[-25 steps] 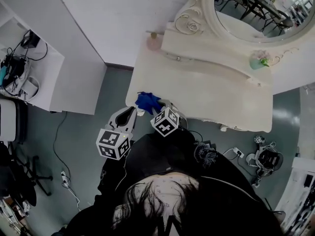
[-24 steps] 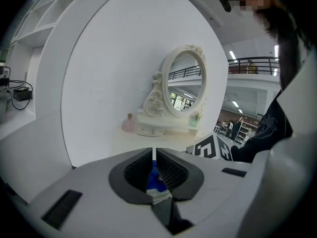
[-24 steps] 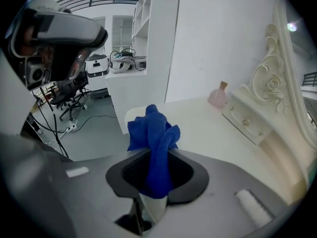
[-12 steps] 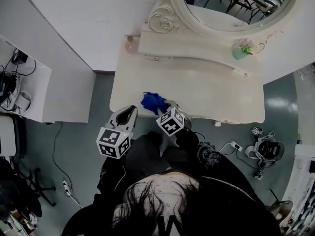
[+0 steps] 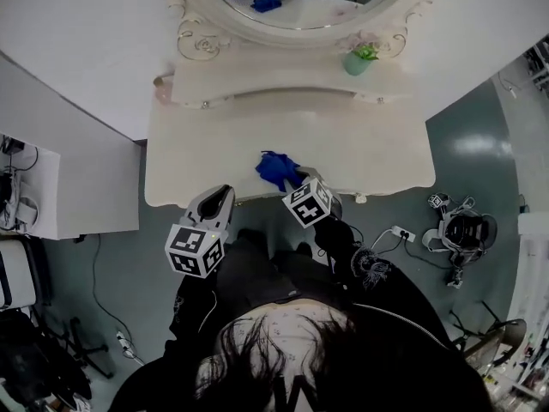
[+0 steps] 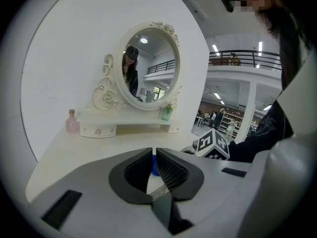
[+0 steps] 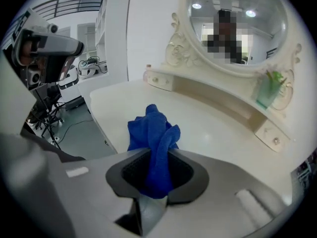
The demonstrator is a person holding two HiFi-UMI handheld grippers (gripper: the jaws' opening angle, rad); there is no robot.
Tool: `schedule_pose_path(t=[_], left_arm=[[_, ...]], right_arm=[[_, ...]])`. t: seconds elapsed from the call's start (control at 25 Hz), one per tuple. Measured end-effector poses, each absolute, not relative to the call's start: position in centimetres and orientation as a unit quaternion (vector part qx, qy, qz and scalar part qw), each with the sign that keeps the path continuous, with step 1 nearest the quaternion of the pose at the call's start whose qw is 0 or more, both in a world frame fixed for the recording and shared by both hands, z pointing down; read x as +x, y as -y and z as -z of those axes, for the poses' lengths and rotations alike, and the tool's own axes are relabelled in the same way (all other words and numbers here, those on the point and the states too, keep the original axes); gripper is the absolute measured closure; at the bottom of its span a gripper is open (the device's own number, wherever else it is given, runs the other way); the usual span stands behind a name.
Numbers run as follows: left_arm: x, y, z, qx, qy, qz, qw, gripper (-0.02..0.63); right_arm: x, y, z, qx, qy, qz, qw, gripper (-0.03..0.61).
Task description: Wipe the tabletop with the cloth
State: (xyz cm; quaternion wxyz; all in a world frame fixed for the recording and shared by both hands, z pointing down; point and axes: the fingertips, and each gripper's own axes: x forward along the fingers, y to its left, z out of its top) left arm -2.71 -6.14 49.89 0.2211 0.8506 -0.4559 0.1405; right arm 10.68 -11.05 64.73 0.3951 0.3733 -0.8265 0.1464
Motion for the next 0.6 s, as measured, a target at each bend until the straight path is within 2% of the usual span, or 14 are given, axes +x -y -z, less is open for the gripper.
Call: schedule_pose_path(t=[0.32,0.6], left_arm=[[9.9,4.9,-50.8,0.875,0.402,-0.154,0.219,0.611],[16.8,3.2,-50.9,0.888,0.376,-0.161,0.211,0.611]], right_arm=[[25.6,10.3,-64.5,0.441,0.796,-0.170,0.378,0.491],[36.8,8.9,-64.5,0.491,0.764,-0.175,0.380,0.491]])
